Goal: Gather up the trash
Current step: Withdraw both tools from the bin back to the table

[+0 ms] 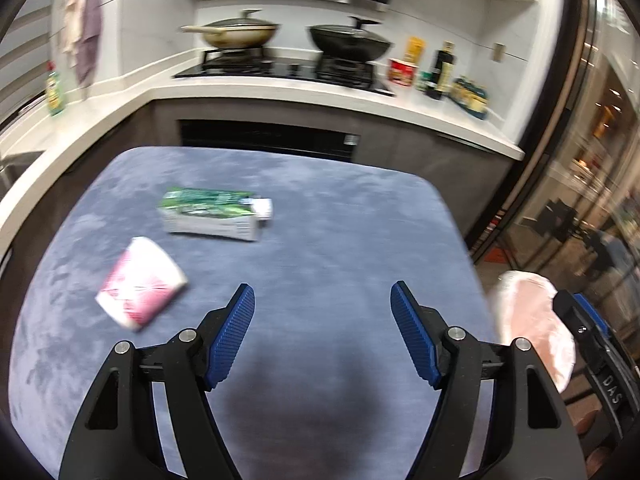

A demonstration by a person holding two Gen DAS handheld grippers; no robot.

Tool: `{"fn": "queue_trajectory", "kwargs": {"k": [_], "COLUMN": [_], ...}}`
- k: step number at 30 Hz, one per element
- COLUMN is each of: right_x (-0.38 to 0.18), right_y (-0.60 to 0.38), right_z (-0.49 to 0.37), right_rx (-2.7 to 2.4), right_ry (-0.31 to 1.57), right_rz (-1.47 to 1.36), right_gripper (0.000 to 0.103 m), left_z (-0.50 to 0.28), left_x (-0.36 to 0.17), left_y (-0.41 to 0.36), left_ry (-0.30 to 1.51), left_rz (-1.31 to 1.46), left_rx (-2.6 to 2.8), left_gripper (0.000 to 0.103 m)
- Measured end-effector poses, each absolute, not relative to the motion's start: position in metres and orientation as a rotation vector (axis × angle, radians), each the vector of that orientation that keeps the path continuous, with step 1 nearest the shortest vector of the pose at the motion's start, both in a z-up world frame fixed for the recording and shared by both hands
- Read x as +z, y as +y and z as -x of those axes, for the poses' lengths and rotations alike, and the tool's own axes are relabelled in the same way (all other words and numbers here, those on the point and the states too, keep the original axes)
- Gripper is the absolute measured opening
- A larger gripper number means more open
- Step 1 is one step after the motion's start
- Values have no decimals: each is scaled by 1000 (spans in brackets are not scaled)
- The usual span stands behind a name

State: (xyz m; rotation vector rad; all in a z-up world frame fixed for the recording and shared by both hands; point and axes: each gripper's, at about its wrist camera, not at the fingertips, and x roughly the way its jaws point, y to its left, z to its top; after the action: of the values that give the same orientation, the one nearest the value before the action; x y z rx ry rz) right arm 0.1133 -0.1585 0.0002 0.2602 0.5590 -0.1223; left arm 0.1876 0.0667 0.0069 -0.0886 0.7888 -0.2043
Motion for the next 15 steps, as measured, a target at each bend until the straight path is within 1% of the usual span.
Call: {"fn": "queue_trajectory", "kwargs": {"k": [6,10,15], "right_x": [-6,-9,-14], "right_y": [-105,-75,-38], "right_z": [-145,-163,-185], "right_rx": [-39,5,55], "right_ry": [600,616,638], "right_rz": [-228,-206,-171], "right_gripper": [52,52,53], "left_z": [-199,-204,-211], "left_x": [-6,-15,-29], "left_y": [130,168,199], "left_ry": [800,811,835], "left_rz": [95,123,136], "left_rx": [-97,-44,-7], "left_gripper": [68,74,77]}}
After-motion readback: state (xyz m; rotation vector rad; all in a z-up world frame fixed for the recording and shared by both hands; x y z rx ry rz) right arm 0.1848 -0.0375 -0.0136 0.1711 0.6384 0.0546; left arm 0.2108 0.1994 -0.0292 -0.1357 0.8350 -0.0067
